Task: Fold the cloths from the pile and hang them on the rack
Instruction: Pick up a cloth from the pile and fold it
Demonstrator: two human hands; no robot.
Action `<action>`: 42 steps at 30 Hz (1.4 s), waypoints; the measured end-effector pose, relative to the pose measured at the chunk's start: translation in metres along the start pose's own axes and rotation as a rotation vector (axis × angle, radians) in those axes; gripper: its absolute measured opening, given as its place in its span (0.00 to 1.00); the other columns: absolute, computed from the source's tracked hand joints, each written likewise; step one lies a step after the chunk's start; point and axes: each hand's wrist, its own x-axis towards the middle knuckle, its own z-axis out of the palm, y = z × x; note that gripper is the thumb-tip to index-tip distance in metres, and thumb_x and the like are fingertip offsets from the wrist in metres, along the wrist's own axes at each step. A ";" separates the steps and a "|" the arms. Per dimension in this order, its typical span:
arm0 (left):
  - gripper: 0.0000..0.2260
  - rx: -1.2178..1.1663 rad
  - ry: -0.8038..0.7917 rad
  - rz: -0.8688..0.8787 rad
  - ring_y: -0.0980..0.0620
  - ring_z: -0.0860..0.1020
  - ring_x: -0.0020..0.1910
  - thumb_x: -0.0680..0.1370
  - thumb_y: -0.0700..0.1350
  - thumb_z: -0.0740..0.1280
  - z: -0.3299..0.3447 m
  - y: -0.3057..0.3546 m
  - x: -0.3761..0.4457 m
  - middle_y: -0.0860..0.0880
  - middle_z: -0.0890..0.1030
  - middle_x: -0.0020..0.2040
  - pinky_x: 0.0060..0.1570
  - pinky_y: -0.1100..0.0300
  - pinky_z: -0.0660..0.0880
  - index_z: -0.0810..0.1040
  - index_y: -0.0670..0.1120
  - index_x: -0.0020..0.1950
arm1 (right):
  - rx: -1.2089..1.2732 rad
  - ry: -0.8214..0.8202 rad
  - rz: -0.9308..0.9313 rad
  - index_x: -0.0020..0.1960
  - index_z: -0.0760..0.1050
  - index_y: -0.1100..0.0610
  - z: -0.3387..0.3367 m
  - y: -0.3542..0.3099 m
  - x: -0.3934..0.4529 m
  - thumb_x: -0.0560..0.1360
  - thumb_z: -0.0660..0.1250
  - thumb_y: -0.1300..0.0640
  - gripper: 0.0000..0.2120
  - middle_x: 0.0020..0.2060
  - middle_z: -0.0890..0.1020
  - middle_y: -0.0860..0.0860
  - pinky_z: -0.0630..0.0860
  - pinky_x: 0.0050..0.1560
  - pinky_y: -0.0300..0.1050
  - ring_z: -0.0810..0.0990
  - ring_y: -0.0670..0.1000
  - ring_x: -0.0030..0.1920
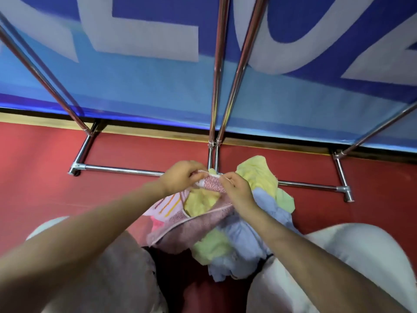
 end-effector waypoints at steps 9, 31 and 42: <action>0.04 -0.318 0.451 -0.048 0.71 0.76 0.40 0.77 0.38 0.69 0.009 0.095 -0.052 0.61 0.80 0.40 0.43 0.75 0.68 0.83 0.44 0.46 | -0.479 -0.149 -0.348 0.49 0.76 0.59 -0.076 -0.038 -0.068 0.81 0.60 0.57 0.08 0.36 0.78 0.54 0.70 0.41 0.50 0.75 0.55 0.37; 0.08 -0.938 0.641 -0.381 0.59 0.79 0.33 0.80 0.41 0.62 -0.005 0.126 -0.007 0.52 0.81 0.35 0.36 0.66 0.75 0.79 0.44 0.44 | 0.036 0.206 -0.333 0.54 0.79 0.55 -0.137 -0.024 -0.110 0.80 0.60 0.65 0.11 0.49 0.82 0.44 0.70 0.53 0.29 0.78 0.35 0.50; 0.08 -1.032 0.553 -0.340 0.52 0.80 0.41 0.80 0.40 0.62 -0.023 0.115 -0.047 0.46 0.83 0.42 0.44 0.59 0.77 0.80 0.42 0.47 | 0.038 0.325 -0.344 0.49 0.79 0.55 -0.128 -0.036 -0.101 0.79 0.63 0.63 0.07 0.45 0.82 0.45 0.72 0.51 0.32 0.78 0.38 0.46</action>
